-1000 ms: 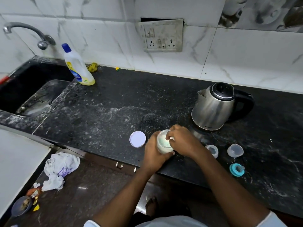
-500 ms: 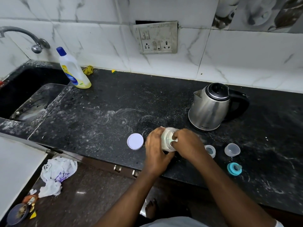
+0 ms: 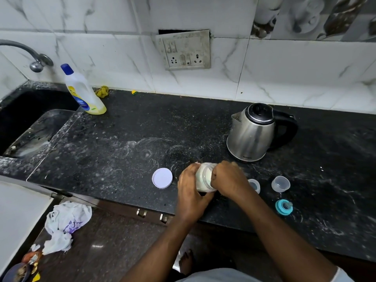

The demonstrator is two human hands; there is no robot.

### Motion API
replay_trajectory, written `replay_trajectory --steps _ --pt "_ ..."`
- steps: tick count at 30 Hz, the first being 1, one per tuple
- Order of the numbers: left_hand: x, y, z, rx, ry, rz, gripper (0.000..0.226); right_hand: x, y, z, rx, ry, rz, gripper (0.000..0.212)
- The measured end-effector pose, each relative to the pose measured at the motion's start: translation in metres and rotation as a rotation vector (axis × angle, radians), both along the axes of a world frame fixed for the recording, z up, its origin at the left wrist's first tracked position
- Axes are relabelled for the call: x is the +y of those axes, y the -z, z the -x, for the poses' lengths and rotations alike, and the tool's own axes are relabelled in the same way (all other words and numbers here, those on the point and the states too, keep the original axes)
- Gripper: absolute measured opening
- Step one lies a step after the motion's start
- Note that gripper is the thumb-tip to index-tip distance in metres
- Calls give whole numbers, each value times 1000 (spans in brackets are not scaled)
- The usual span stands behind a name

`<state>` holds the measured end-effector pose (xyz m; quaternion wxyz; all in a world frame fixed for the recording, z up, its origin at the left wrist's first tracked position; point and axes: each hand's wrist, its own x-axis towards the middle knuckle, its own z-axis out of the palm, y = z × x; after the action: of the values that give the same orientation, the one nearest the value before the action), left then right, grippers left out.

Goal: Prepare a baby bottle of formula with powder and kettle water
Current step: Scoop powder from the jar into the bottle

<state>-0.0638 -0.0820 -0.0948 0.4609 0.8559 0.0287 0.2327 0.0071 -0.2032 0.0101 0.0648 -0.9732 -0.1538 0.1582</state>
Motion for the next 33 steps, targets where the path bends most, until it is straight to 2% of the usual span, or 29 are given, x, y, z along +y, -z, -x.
replay_trajectory --steps 4,9,15,21,24,28,33 --pt "-2 -1 2 77 -15 74 92 -5 -13 6 6 -57 -44 28" --pt "6 5 -2 166 -82 230 94 -16 -40 17 -264 -188 -90 20" --pt "11 7 -1 193 -95 285 98 -18 -54 23 -219 -226 -63 14" --pt "8 -1 2 183 -80 332 97 -14 -44 22 -220 -269 -255 8" --pt "8 -5 4 176 -70 334 96 -10 -37 20 -243 -285 -301 17" --pt "8 -8 7 179 -64 320 96 -1 -34 25 -313 -309 -254 13" --pt "7 -12 9 178 -63 329 96 7 -33 30 -403 -338 -223 22"
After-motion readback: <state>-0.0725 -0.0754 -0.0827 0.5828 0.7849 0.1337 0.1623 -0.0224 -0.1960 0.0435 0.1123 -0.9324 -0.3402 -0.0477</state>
